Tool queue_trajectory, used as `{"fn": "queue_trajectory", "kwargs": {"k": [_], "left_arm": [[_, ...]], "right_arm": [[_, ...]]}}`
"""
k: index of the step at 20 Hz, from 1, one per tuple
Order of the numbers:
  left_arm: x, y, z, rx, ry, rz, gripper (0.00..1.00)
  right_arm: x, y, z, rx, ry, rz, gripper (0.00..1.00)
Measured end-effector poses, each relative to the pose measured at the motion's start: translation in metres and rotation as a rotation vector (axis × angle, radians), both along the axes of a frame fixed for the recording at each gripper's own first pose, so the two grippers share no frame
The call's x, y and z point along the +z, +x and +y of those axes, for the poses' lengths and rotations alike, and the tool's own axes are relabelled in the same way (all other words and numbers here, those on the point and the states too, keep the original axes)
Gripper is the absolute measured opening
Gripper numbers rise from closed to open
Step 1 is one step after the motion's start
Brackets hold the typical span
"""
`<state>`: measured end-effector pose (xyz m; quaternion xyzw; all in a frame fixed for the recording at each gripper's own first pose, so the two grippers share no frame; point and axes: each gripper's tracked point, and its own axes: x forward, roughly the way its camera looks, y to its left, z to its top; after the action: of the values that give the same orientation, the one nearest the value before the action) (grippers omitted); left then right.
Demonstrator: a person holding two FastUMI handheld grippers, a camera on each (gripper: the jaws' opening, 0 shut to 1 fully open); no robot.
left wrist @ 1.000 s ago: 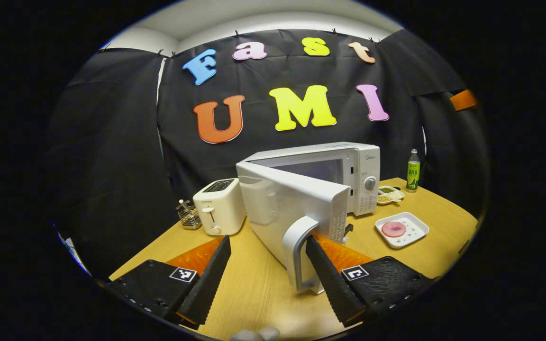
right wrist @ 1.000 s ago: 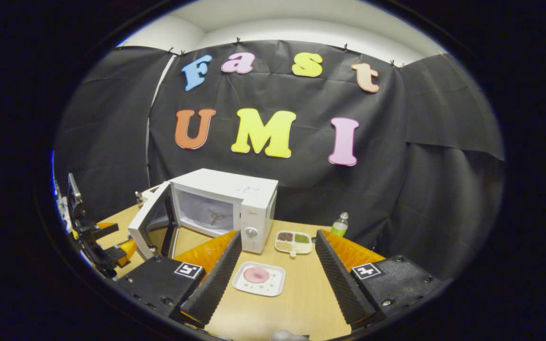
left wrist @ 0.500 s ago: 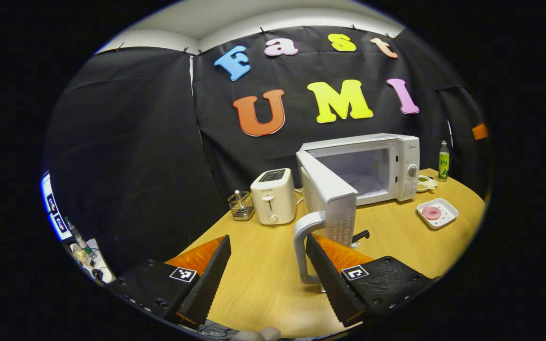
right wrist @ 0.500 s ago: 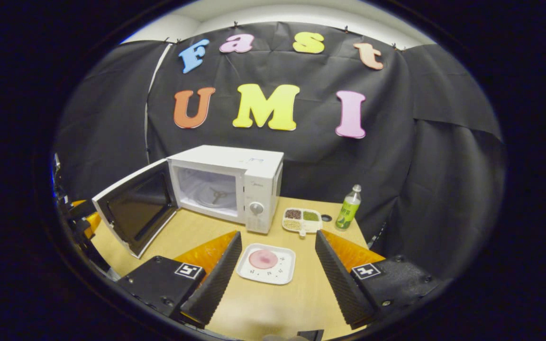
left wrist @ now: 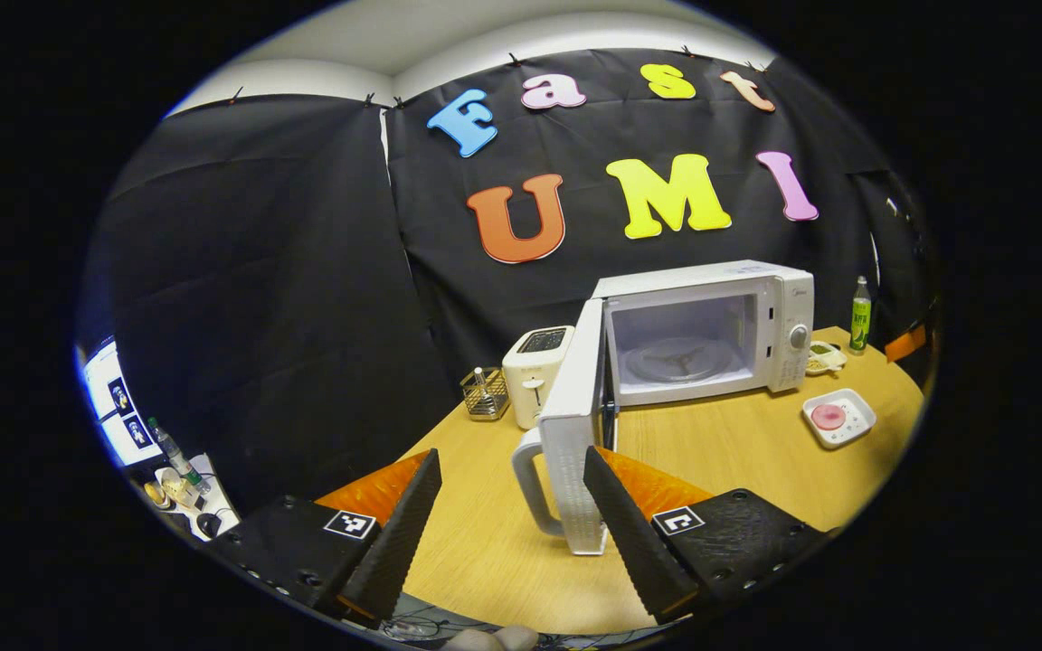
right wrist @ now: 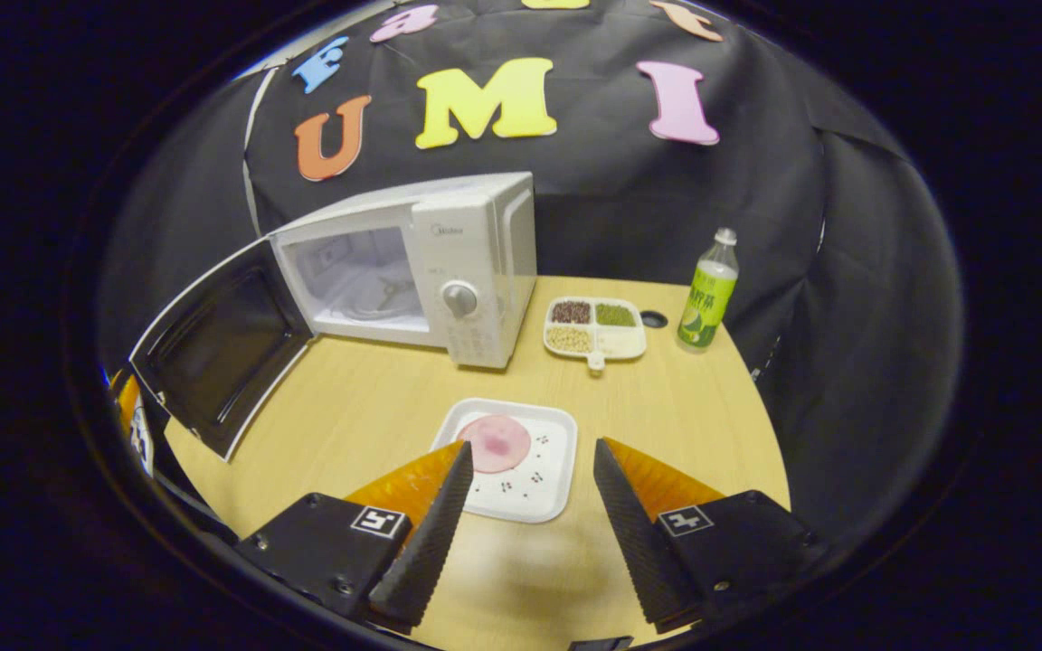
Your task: Open the microwave oven with the left hand, put the food in, and close the microwave oven.
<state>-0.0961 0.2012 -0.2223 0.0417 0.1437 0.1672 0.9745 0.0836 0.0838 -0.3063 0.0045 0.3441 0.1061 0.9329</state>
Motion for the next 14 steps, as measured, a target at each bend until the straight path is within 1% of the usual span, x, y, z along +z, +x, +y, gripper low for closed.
{"fn": "queue_trajectory", "kwargs": {"k": [3, 5, 6, 7, 8, 9, 10, 11, 12, 13, 14], "left_arm": [[0.019, 0.006, -0.028, -0.009, -0.007, -0.014, 0.95], [0.025, 0.011, -0.045, -0.02, -0.001, -0.016, 0.95], [0.025, 0.013, -0.05, -0.015, 0.002, -0.005, 0.95], [0.024, 0.013, -0.055, -0.006, -0.003, 0.004, 0.95], [0.026, 0.016, -0.062, -0.001, -0.018, 0.009, 0.95], [0.026, 0.016, -0.067, 0.007, -0.027, 0.01, 0.95], [0.028, 0.016, -0.072, 0.009, -0.037, 0.011, 0.95], [0.028, 0.016, -0.076, 0.014, -0.037, 0.015, 0.95], [0.028, 0.016, -0.078, 0.025, -0.034, 0.022, 0.95], [0.029, 0.017, -0.08, 0.035, -0.036, 0.025, 0.95], [0.029, 0.017, -0.081, 0.047, -0.042, 0.027, 0.95]], "right_arm": [[-0.036, 0.017, -0.003, 0.02, 0.031, 0.109, 0.83], [-0.059, 0.027, -0.008, 0.043, 0.01, 0.169, 0.77], [-0.072, 0.03, -0.01, 0.053, -0.001, 0.207, 0.76], [-0.081, 0.033, -0.01, 0.06, 0.009, 0.241, 0.76], [-0.089, 0.035, -0.01, 0.068, 0.019, 0.281, 0.62], [-0.096, 0.035, -0.009, 0.078, 0.032, 0.327, 0.6], [-0.102, 0.037, -0.005, 0.082, 0.055, 0.359, 0.55], [-0.106, 0.04, -0.006, 0.084, 0.055, 0.388, 0.65], [-0.11, 0.041, -0.008, 0.089, 0.047, 0.417, 0.62], [-0.111, 0.044, -0.008, 0.095, 0.043, 0.441, 0.6], [-0.112, 0.047, -0.007, 0.098, 0.039, 0.453, 0.44]]}}
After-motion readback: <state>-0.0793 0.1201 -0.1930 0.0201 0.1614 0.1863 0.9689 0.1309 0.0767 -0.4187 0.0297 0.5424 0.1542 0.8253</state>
